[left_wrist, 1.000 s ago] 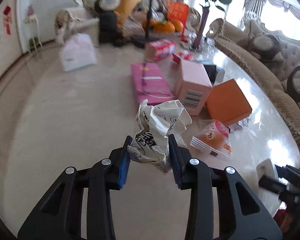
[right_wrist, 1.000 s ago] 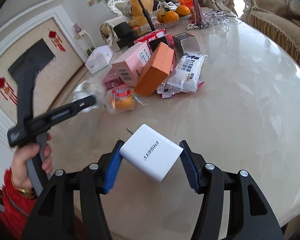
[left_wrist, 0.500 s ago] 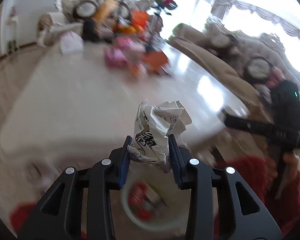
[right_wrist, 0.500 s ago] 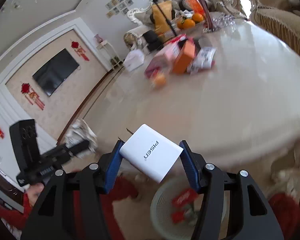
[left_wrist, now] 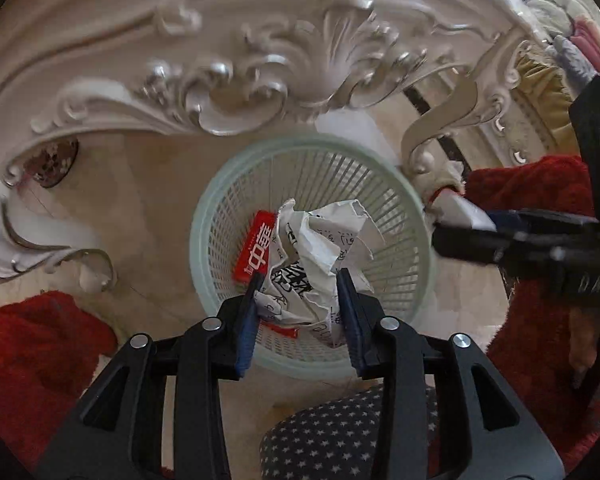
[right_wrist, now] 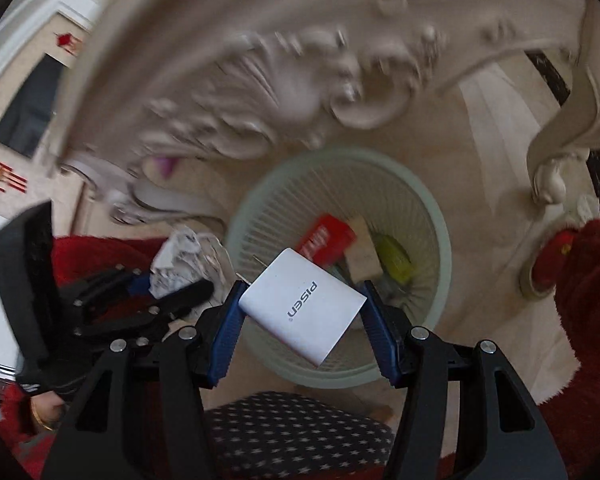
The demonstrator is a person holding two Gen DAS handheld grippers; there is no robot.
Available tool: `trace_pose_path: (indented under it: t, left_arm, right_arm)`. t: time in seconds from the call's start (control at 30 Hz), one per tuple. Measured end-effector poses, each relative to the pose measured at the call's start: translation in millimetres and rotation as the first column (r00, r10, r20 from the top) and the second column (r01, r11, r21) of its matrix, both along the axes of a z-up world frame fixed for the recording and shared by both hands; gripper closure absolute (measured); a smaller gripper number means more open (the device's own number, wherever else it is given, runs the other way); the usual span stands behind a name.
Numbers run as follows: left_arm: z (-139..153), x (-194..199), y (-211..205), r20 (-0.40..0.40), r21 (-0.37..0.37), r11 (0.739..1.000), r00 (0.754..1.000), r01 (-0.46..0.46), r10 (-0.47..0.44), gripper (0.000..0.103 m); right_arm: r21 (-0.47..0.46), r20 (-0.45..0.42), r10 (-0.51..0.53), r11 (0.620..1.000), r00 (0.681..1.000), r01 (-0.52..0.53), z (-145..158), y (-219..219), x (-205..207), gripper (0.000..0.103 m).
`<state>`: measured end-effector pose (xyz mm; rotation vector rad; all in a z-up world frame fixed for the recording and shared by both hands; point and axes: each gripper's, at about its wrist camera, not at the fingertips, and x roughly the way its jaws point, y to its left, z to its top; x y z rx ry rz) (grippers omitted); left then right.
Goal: Collect trash
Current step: 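Carry the PISEN box and paper bag to the wastebasket and open both grippers, then move both open grippers back to the table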
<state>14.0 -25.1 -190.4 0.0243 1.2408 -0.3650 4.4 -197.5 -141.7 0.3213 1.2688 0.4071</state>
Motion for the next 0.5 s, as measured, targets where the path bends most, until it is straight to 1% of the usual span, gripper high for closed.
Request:
trace_pose_path:
  t: [0.03, 0.07, 0.1, 0.13, 0.17, 0.23, 0.3, 0.33, 0.4, 0.5]
  left_arm:
    - [-6.0, 2.3, -1.5, -0.011, 0.023, 1.0, 1.0, -0.012, 0.012, 0.052]
    - [-7.2, 3.9, -2.7, -0.01, 0.038, 0.999, 1.0, -0.022, 0.022, 0.034]
    - [-8.8, 6.9, -4.2, -0.002, 0.056, 0.998, 0.999, -0.034, 0.035, 0.023]
    - [-9.7, 6.6, -4.2, 0.024, 0.069, 0.996, 0.999, -0.047, 0.045, 0.022]
    - [-9.6, 5.7, -4.1, 0.046, 0.071, 0.996, 0.998, -0.052, 0.049, 0.022]
    - [-10.4, 5.0, -4.8, 0.054, 0.069, 0.996, 0.997, -0.053, 0.049, 0.021]
    - [-13.3, 11.5, -0.4, 0.062, 0.063, 0.996, 0.997, -0.056, 0.052, 0.02]
    - [-15.3, 11.2, -0.1, 0.067, 0.07, 0.996, 0.996, -0.059, 0.054, 0.02]
    - [-16.3, 14.8, 1.8, 0.065, 0.082, 0.995, 0.996, -0.062, 0.057, 0.02]
    - [-16.1, 13.7, 2.6, 0.071, 0.08, 0.995, 0.996, -0.064, 0.058, 0.02]
  right_arm:
    - [-0.015, -0.007, 0.012, 1.0, 1.0, -0.012, -6.1, 3.3, 1.3, 0.046]
    - [-0.038, -0.001, 0.012, 0.999, 1.0, -0.012, -9.6, 5.9, 1.6, 0.044]
    - [-0.057, 0.002, 0.007, 0.998, 1.0, -0.007, -11.3, 6.9, 3.0, 0.032]
    - [-0.075, 0.01, -0.005, 0.997, 1.0, 0.006, -11.6, 7.7, 4.2, 0.025]
    - [-0.088, 0.026, -0.011, 0.996, 1.0, 0.014, -11.9, 7.7, 3.3, 0.024]
    - [-0.133, 0.063, -0.012, 0.991, 0.998, 0.021, -13.0, 8.9, 4.7, 0.023]
    - [-0.14, 0.046, -0.035, 0.989, 0.998, 0.041, -20.0, 3.4, 6.8, 0.023]
    - [-0.14, 0.021, -0.059, 0.988, 0.998, 0.061, -25.7, -0.3, 8.1, 0.023]
    - [-0.149, -0.001, -0.086, 0.985, 0.996, 0.085, -30.5, -11.0, 9.0, 0.023]
    - [-0.124, -0.009, -0.109, 0.986, 0.994, 0.107, -30.0, -15.6, 11.5, 0.023]
